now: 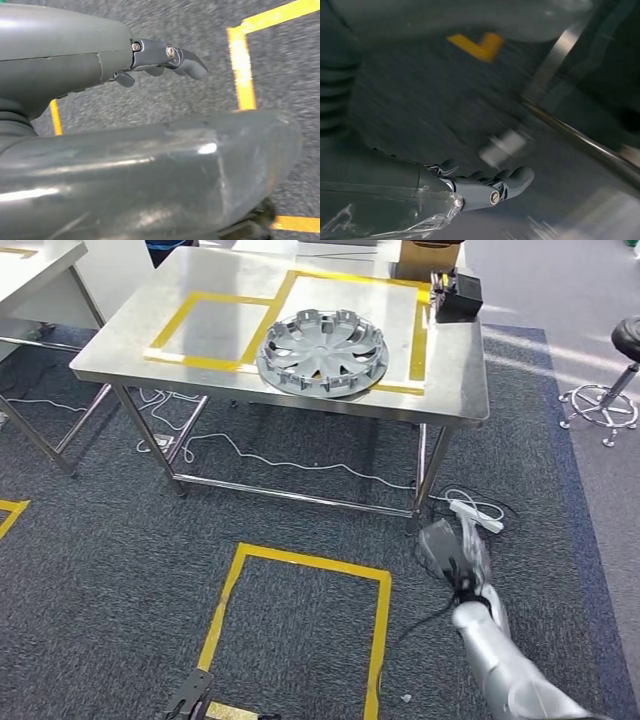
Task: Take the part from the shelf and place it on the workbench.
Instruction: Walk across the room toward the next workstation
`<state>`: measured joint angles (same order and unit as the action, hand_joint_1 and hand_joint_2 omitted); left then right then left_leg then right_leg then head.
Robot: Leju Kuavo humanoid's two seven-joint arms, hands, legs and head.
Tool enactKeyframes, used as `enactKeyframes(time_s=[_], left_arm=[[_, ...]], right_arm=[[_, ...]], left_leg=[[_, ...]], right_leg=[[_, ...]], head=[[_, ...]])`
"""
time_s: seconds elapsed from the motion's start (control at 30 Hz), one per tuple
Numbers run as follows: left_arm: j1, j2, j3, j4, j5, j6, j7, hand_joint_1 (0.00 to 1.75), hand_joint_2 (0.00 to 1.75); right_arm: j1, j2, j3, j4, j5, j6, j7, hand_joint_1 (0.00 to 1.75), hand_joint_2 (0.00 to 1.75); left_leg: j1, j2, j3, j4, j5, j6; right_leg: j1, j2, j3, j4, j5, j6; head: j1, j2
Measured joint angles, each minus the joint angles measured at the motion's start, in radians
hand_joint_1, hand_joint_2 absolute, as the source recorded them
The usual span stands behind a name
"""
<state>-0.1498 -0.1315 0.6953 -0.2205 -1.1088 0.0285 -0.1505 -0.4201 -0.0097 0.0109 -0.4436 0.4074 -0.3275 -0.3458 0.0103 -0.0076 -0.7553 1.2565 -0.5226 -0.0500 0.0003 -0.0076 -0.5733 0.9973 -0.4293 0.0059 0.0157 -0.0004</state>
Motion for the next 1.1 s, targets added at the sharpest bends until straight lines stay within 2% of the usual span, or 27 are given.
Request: enactKeyframes(time_s=[0.03,0.07,0.13,0.17,0.2,0.23,0.27,0.37,0.4,0.43,0.53,0.57,0.7,0.77,0.8,0.83,0.87,0.93,0.97,1.0,1.03,1.07,1.1], left_arm=[[0.005,0.001,0.005,0.0,0.004,0.004,-0.001,0.0,0.0],[0.01,0.002,0.01,0.0,0.007,0.008,-0.002,0.0,0.0],[0.015,0.005,0.016,0.0,0.013,0.015,-0.006,0.0,0.0],[0.016,0.006,0.019,0.0,0.016,0.017,-0.008,0.0,0.0],[0.018,0.006,0.021,0.0,0.018,0.019,-0.01,0.0,0.0],[0.019,0.007,0.024,0.0,0.02,0.021,-0.013,0.0,0.0],[0.021,0.008,0.028,0.0,0.021,0.022,-0.015,0.0,0.0],[0.026,0.01,0.038,0.0,0.025,0.024,-0.019,0.0,0.0],[0.027,0.011,0.039,0.0,0.026,0.025,-0.02,0.0,0.0],[0.027,0.011,0.04,0.0,0.028,0.025,-0.021,0.0,0.0],[0.027,0.013,0.044,0.0,0.029,0.025,-0.021,0.0,0.0],[0.028,0.014,0.046,0.0,0.03,0.025,-0.021,0.0,0.0],[0.029,0.018,0.053,0.0,0.028,0.025,-0.021,0.0,0.0],[0.028,0.019,0.057,0.0,0.024,0.024,-0.021,0.0,0.0],[0.028,0.019,0.057,0.0,0.023,0.023,-0.021,0.0,0.0],[0.028,0.02,0.058,0.0,0.021,0.023,-0.021,0.0,0.0],[0.028,0.02,0.058,0.0,0.02,0.023,-0.021,0.0,0.0],[0.029,0.021,0.059,0.0,0.019,0.023,-0.021,0.0,0.0],[0.029,0.021,0.06,0.0,0.019,0.022,-0.021,0.0,0.0],[0.029,0.02,0.06,0.0,0.018,0.021,-0.021,0.0,0.0],[0.029,0.019,0.06,0.0,0.018,0.021,-0.021,0.0,0.0],[0.028,0.019,0.06,0.0,0.017,0.02,-0.021,0.0,0.0],[0.027,0.019,0.06,0.0,0.017,0.02,-0.02,0.0,0.0]], right_arm=[[0.046,0.007,-0.044,0.026,-0.025,0.028,0.014,0.0,0.0],[0.091,0.015,-0.082,0.049,-0.043,0.05,0.028,0.0,0.0],[0.168,0.034,-0.147,0.087,-0.071,0.082,0.049,0.0,0.0],[0.199,0.043,-0.176,0.104,-0.082,0.095,0.058,0.0,0.0],[0.223,0.051,-0.2,0.119,-0.089,0.106,0.067,0.0,0.0],[0.244,0.058,-0.221,0.132,-0.095,0.117,0.077,0.0,0.0],[0.262,0.064,-0.238,0.143,-0.103,0.129,0.087,0.0,0.0],[0.305,0.083,-0.295,0.169,-0.155,0.197,0.114,0.0,0.0],[0.314,0.091,-0.316,0.175,-0.177,0.227,0.121,0.0,0.0],[0.319,0.097,-0.335,0.181,-0.194,0.252,0.125,0.0,0.0],[0.329,0.117,-0.384,0.197,-0.224,0.298,0.133,0.0,0.0],[0.334,0.123,-0.4,0.202,-0.227,0.308,0.137,0.0,0.0],[0.35,0.143,-0.428,0.215,-0.188,0.319,0.158,0.0,0.0],[0.351,0.15,-0.428,0.218,-0.157,0.315,0.168,0.0,0.0],[0.351,0.152,-0.427,0.219,-0.147,0.31,0.171,0.0,0.0],[0.351,0.153,-0.426,0.219,-0.139,0.305,0.174,0.0,0.0],[0.35,0.154,-0.425,0.219,-0.129,0.3,0.176,0.0,0.0],[0.35,0.155,-0.419,0.22,-0.112,0.289,0.18,0.0,0.0],[0.35,0.155,-0.416,0.221,-0.105,0.286,0.181,0.0,0.0],[0.35,0.155,-0.412,0.221,-0.1,0.284,0.183,0.0,0.0],[0.349,0.155,-0.409,0.221,-0.096,0.283,0.184,0.0,0.0],[0.349,0.155,-0.406,0.222,-0.093,0.283,0.185,0.0,0.0],[0.347,0.156,-0.404,0.222,-0.092,0.283,0.185,0.0,0.0]], left_leg=[[0.001,0.0,0.012,0.005,0.007,-0.002],[0.002,0.0,0.045,-0.03,0.026,-0.004],[0.005,-0.001,0.147,-0.167,0.057,-0.007],[0.005,-0.003,0.186,-0.223,0.065,-0.004],[0.006,-0.006,0.209,-0.257,0.064,0.002],[0.006,-0.009,0.215,-0.269,0.063,0.009],[0.005,-0.01,0.213,-0.268,0.063,0.015],[0.004,-0.01,0.212,-0.271,0.064,0.025],[0.002,-0.01,0.211,-0.271,0.065,0.029],[0.0,-0.01,0.21,-0.271,0.066,0.033],[-0.003,-0.009,0.205,-0.27,0.07,0.04],[-0.004,-0.008,0.204,-0.269,0.071,0.041],[-0.01,-0.008,0.195,-0.262,0.074,0.052],[-0.007,-0.008,0.196,-0.274,0.083,0.06],[-0.004,-0.009,0.199,-0.283,0.089,0.063],[-0.001,-0.01,0.201,-0.291,0.096,0.066],[0.001,-0.011,0.201,-0.295,0.101,0.067],[0.002,-0.017,0.196,-0.296,0.105,0.065],[0.002,-0.022,0.193,-0.295,0.107,0.062],[0.003,-0.028,0.19,-0.294,0.11,0.058],[0.006,-0.037,0.187,-0.292,0.112,0.053],[0.009,-0.047,0.184,-0.29,0.113,0.047],[0.012,-0.057,0.181,-0.286,0.115,0.039]], right_leg=[[-0.001,-0.001,-0.007,0.0,0.004,0.003],[-0.003,-0.001,-0.012,0.001,0.008,0.006],[-0.006,0.0,-0.021,0.005,0.012,0.015],[-0.006,0.001,-0.025,0.009,0.014,0.021],[-0.005,0.003,-0.028,0.012,0.016,0.026],[-0.004,0.006,-0.031,0.015,0.016,0.028],[-0.003,0.008,-0.032,0.016,0.016,0.022],[-0.003,0.01,-0.037,0.011,0.014,-0.007],[-0.003,0.01,-0.038,0.008,0.016,-0.007],[-0.004,0.01,-0.037,0.005,0.02,-0.001],[-0.01,0.011,-0.036,-0.003,0.037,0.037],[-0.011,0.011,-0.035,-0.004,0.04,0.045],[-0.016,0.012,-0.036,-0.009,0.05,0.061],[-0.016,0.011,-0.037,-0.009,0.05,0.066],[-0.016,0.011,-0.042,0.001,0.039,0.067],[-0.015,0.01,-0.054,0.029,0.015,0.068],[-0.016,0.011,-0.075,0.081,-0.02,0.069],[-0.017,0.011,-0.127,0.217,-0.096,0.072],[-0.018,0.011,-0.141,0.264,-0.115,0.073],[-0.019,0.011,-0.136,0.274,-0.115,0.074],[-0.021,0.012,-0.11,0.241,-0.097,0.075],[-0.025,0.021,-0.067,0.175,-0.071,0.078],[-0.027,0.04,-0.024,0.108,-0.055,0.081]], head=[[0.0,0.0],[0.0,0.0],[-0.001,0.0],[-0.002,0.0],[-0.003,0.0],[-0.004,0.0],[-0.003,0.0],[0.001,0.0],[0.003,0.0],[0.004,0.0],[0.004,0.0],[0.004,0.0],[0.003,0.0],[0.003,0.0],[0.004,0.0],[0.005,0.0],[0.007,0.0],[0.008,0.0],[0.008,0.0],[0.008,0.0],[0.008,0.0],[0.008,0.0],[0.009,0.0]])
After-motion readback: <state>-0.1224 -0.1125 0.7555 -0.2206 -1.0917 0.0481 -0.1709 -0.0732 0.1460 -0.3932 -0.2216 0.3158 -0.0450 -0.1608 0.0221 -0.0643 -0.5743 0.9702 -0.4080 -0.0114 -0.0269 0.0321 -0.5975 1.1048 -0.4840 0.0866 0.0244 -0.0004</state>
